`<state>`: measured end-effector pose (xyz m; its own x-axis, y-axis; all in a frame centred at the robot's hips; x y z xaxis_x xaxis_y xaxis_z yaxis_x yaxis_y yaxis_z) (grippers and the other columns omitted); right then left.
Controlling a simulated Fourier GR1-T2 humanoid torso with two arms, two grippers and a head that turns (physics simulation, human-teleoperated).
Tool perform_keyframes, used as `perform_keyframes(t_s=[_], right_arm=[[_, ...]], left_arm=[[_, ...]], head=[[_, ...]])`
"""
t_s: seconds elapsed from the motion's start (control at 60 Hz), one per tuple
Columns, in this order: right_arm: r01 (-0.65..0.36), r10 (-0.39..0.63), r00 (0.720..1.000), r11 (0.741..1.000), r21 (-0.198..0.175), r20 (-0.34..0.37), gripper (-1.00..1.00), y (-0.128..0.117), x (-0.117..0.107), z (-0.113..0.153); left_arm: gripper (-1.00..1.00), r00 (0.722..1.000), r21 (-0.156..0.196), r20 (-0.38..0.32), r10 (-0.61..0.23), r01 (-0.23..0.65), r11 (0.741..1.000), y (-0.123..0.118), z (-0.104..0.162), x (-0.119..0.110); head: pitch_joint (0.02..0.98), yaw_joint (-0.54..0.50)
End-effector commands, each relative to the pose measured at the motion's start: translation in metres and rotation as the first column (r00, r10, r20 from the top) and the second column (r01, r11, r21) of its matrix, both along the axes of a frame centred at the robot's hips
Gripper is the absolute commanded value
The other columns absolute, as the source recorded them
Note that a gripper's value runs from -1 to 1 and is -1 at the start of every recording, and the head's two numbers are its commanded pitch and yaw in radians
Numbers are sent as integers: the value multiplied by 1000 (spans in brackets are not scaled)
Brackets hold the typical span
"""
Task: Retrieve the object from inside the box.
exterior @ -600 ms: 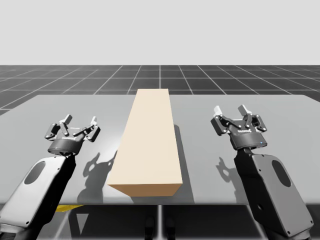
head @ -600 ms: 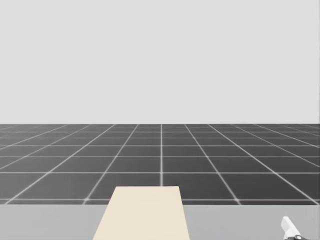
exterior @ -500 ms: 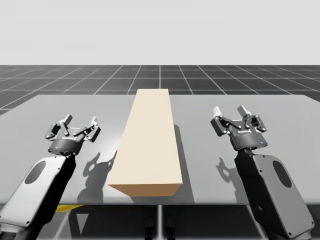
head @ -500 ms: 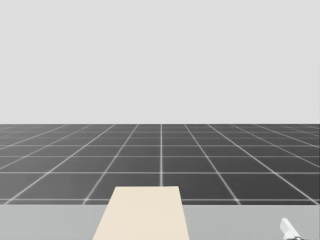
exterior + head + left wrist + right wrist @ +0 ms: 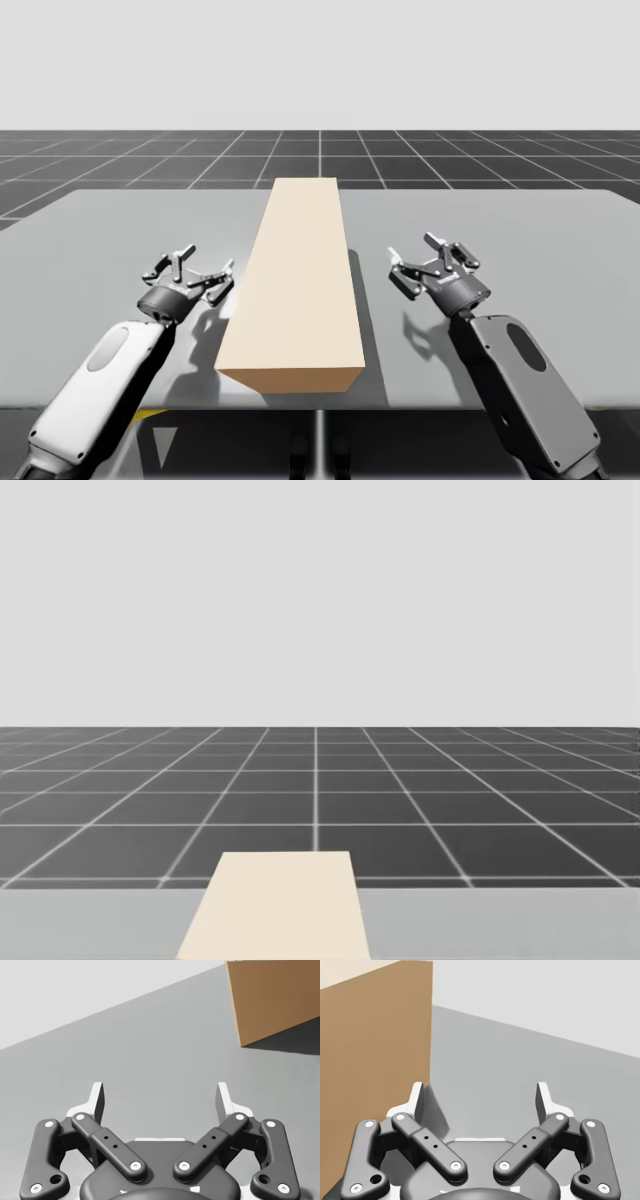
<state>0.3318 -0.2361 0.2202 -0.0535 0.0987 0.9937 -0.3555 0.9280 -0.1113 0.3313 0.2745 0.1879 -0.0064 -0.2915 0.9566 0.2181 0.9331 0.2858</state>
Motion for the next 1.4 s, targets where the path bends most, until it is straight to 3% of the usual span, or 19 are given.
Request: perform_keyframes(t_s=[0.017, 0.05, 0.217, 0.267, 0.35, 0.433, 0.517, 0.55, 0.667, 0.767, 0.933, 1.167, 1.183, 1.35, 1.367, 1.383, 1.4], right_arm=[[-159, 159, 987, 987, -37, -7, -1000, 30, -11, -14], [-178, 178, 984, 983, -42, -5, -1000, 34, -12, -16], [-285, 287, 958, 956, -63, 15, -1000, 50, -19, -22], [-296, 298, 954, 953, -68, 21, -1000, 52, -20, -23], [-295, 297, 954, 953, -73, 25, -1000, 52, -20, -24], [-297, 300, 954, 952, -78, 26, -1000, 52, -19, -24], [-303, 306, 952, 949, -86, 27, -1000, 53, -19, -25], [-307, 311, 950, 948, -88, 29, -1000, 54, -20, -25], [-314, 318, 947, 945, -90, 39, -1000, 55, -21, -24], [-316, 322, 946, 944, -95, 47, -1000, 56, -22, -24], [-320, 326, 944, 942, -100, 57, -1000, 58, -23, -24], [-319, 327, 942, 942, -106, 70, -1000, 58, -24, -23], [-320, 328, 942, 942, -106, 71, -1000, 58, -24, -22], [-318, 327, 942, 941, -115, 76, -1000, 58, -25, -22], [-318, 327, 942, 941, -116, 76, -1000, 58, -25, -22], [-318, 327, 942, 941, -117, 76, -1000, 58, -25, -22], [-317, 327, 942, 941, -118, 75, -1000, 58, -25, -22]], left_arm=[[-1000, 987, 37, -30, -160, 161, 986, -52, -12, -17], [-1000, 985, 51, -27, -170, 171, 984, -57, -13, -20], [-1000, 961, -3, -62, -270, 270, 963, -82, -17, -31], [-1000, 946, 20, -82, -312, 315, 949, -94, -21, -38], [-1000, 927, 14, -89, -363, 366, 931, -107, -21, -48], [-1000, 898, -72, -110, -426, 420, 904, -118, -18, -54], [-1000, 872, -112, -133, -471, 459, 881, -128, -20, -53], [-1000, 872, -89, -116, -475, 468, 879, -131, -23, -49], [-1000, 859, -126, -136, -493, 479, 869, -129, -32, -27], [-1000, 868, -113, -140, -476, 464, 879, -124, -41, -8], [-1000, 877, -133, -155, -454, 437, 889, -124, -49, 15], [-1000, 843, -204, -219, -491, 452, 868, -134, -65, 40], [-1000, 836, -221, -227, -499, 455, 863, -135, -68, 43], [-1000, 813, -225, -249, -526, 479, 848, -143, -76, 47], [-979, 817, -222, -247, -520, 475, 852, -143, -77, 46], [-448, 822, -217, -247, -513, 469, 856, -143, -77, 46], [677, 820, -219, -248, -516, 472, 854, -143, -78, 45]], head=[[132, -16], [134, -17], [131, -27], [131, -29], [133, -32], [135, -33], [137, -29], [140, -26], [148, -14], [158, -8], [169, -5], [183, -6], [186, -8], [200, -8], [200, -7], [201, -7], [202, -6]])
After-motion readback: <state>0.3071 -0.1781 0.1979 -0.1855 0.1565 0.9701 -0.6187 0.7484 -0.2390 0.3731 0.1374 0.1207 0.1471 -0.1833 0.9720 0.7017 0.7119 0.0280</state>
